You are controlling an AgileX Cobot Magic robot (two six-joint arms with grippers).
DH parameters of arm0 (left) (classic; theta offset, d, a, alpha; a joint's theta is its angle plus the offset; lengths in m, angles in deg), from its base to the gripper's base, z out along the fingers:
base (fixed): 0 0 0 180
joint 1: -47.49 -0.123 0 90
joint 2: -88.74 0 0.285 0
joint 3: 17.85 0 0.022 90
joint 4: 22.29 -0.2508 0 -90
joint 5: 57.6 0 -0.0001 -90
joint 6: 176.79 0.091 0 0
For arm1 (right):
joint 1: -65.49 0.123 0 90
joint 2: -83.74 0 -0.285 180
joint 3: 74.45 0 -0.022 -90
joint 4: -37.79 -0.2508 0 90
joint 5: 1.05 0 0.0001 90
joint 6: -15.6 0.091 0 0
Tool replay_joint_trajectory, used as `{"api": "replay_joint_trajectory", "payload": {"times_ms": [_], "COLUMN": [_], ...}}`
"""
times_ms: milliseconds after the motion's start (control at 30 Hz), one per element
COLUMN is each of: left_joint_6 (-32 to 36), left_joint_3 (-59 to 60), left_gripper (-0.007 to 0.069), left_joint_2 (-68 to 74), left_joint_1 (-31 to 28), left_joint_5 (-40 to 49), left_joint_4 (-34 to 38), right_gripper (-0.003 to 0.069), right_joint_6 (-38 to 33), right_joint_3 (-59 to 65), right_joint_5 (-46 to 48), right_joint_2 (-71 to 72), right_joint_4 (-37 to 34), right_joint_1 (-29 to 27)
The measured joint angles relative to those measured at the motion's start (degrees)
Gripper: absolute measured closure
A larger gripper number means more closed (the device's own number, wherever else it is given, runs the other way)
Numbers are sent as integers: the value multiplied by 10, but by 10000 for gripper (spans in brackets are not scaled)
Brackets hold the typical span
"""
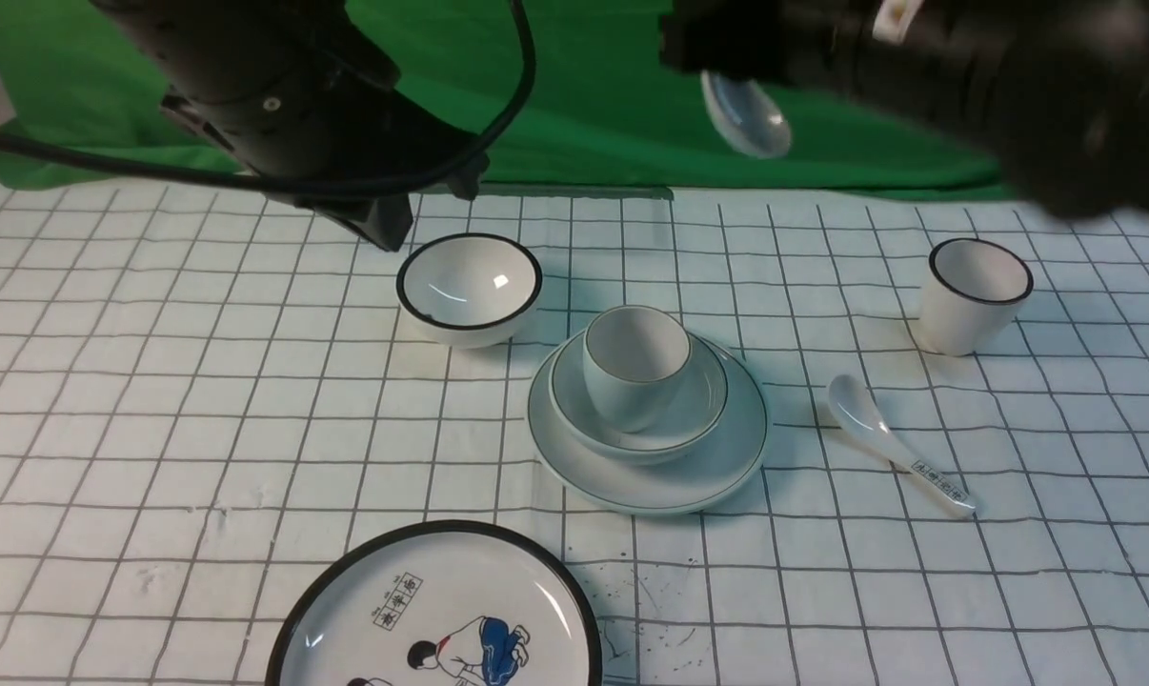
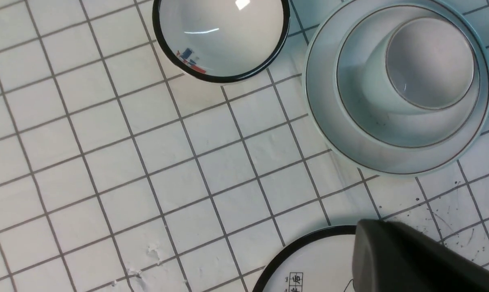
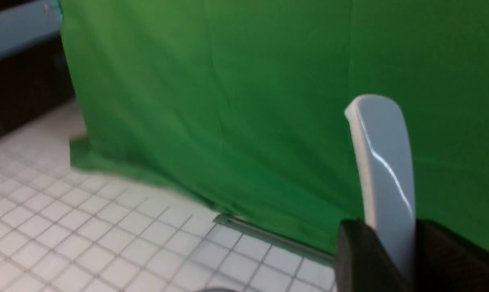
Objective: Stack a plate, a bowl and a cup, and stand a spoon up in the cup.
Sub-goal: Use the right arm to put the blue soup spoon into the blue teacup in the middle
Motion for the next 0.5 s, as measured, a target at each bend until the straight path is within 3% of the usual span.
{"api": "replay_joint_trajectory", "payload": {"times_ms": [100,200,333,500], "left_joint_6": [0,-1,-2,-13], "left_joint_3": [1,1,1,2], "left_gripper": [621,621,621,621], "left_joint_2": [-1,-9,-25,-38], "left_joint_1": [0,0,0,0], "left_joint_5": [3,-4,-10,-10], "left_joint_4": [0,-4,-13,-46], "right_gripper": [480,480,480,480], "right_joint_6": [29,63,87,101], "right_joint_3": [54,71,64,64], "right_joint_5": [-93,-165,-200,-204], "right_joint_2": [-21,-70,-123,-147], "right_joint_4": [2,53,99,108], "right_joint_1": [1,1,2,3]}}
